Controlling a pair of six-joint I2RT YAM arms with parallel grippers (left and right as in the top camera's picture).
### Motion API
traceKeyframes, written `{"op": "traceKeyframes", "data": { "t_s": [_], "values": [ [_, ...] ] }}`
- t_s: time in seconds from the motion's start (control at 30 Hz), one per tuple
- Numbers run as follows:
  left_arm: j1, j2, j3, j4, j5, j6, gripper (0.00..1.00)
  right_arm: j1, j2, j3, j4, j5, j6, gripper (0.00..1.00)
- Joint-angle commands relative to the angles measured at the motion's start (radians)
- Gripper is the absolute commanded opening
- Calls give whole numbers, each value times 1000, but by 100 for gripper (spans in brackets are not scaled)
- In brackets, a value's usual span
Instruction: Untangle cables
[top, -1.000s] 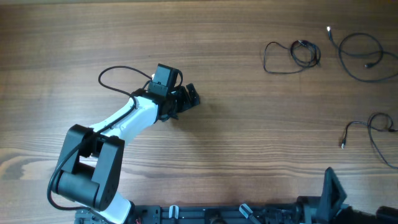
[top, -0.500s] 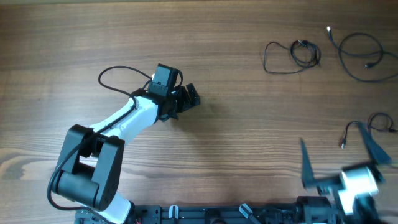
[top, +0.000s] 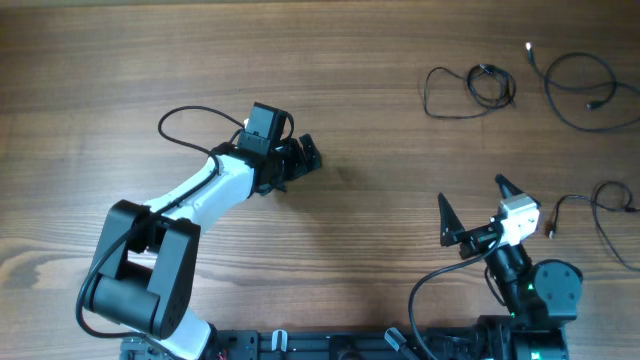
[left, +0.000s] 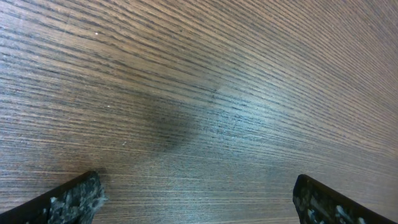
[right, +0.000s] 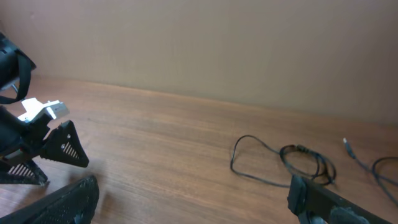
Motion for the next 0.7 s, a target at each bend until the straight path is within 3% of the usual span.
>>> {"op": "traceKeyframes", "data": {
  "t_s": [0.0, 0.67],
  "values": [
    [-4, 6, -5, 2, -13, 12, 100, -4, 2, -26, 22, 23, 32, 100],
    [-4, 6, -5, 2, -13, 12, 100, -4, 6, -175, 172, 96, 66, 100]
  ]
}}
